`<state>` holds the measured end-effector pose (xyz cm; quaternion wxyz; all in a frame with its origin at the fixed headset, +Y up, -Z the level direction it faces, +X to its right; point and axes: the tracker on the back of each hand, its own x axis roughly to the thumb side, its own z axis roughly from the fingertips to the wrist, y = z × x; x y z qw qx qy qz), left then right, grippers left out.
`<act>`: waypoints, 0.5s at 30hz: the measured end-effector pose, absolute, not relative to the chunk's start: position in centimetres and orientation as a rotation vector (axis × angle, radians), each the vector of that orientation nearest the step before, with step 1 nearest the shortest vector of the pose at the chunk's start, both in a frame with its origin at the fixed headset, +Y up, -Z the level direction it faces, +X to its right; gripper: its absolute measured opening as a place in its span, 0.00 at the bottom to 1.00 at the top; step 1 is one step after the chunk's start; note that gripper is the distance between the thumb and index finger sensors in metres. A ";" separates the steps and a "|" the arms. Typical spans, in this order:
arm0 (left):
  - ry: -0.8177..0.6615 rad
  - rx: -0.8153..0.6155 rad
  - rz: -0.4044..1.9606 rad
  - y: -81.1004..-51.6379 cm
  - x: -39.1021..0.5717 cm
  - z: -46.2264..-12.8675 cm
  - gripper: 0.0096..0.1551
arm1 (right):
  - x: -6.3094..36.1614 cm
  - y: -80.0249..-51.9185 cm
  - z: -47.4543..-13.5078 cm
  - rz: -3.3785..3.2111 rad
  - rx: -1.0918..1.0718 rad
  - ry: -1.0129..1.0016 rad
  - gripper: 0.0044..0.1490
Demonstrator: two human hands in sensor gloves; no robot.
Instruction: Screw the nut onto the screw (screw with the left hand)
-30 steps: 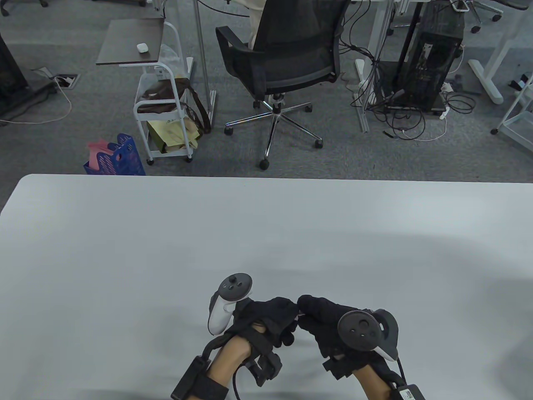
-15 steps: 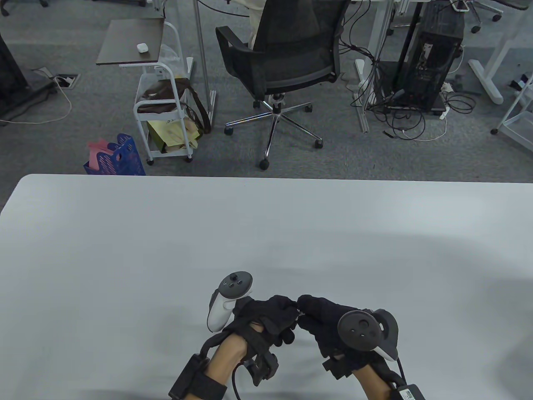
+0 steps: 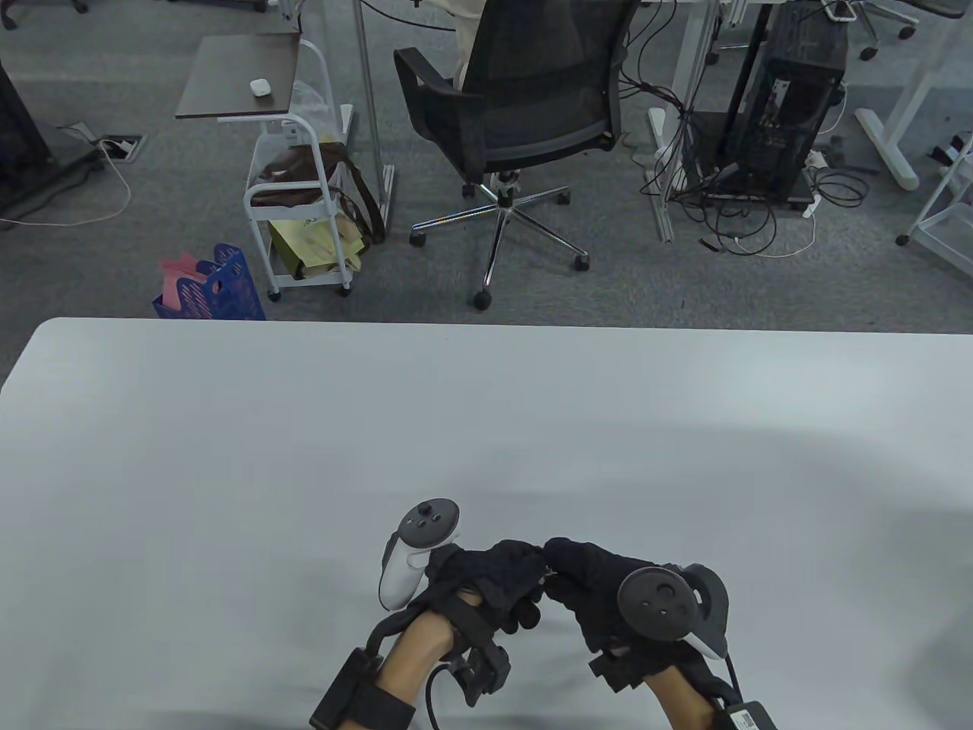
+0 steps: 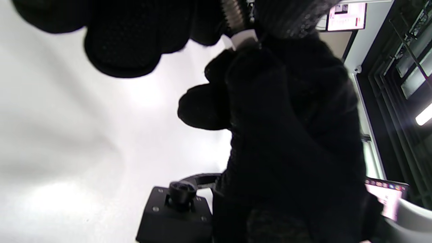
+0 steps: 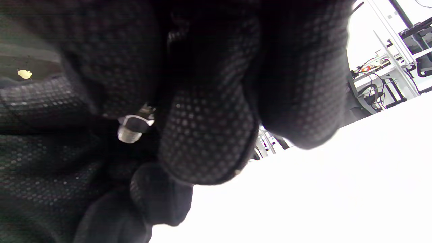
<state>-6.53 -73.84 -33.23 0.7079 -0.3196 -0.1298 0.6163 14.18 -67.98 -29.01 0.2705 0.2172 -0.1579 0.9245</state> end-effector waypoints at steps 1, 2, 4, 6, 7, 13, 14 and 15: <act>-0.288 -0.701 1.363 -73.8 -6.5 -33.3 0.35 | 14.1 -68.0 -29.0 2.502 0.589 -0.427 0.30; -0.296 -0.697 1.362 -73.7 -6.5 -33.3 0.33 | 14.1 -68.0 -29.0 2.510 0.593 -0.427 0.30; -0.322 -0.728 1.355 -73.5 -6.3 -33.3 0.32 | 14.1 -68.0 -29.0 2.501 0.592 -0.424 0.30; -0.344 -0.752 1.386 -73.5 -6.4 -33.3 0.33 | 14.2 -67.9 -29.0 2.490 0.585 -0.437 0.30; -0.341 -0.750 1.393 -73.6 -6.5 -33.3 0.34 | 14.2 -67.9 -29.0 2.483 0.582 -0.434 0.30; -0.281 -0.691 1.371 -73.8 -6.6 -33.4 0.33 | 14.2 -68.1 -29.0 2.497 0.585 -0.421 0.30; -0.289 -0.694 1.364 -73.7 -6.5 -33.4 0.32 | 14.2 -68.1 -29.0 2.495 0.587 -0.421 0.30; -0.310 -0.716 1.360 -73.5 -6.5 -33.4 0.31 | 14.1 -68.1 -29.0 2.496 0.591 -0.420 0.30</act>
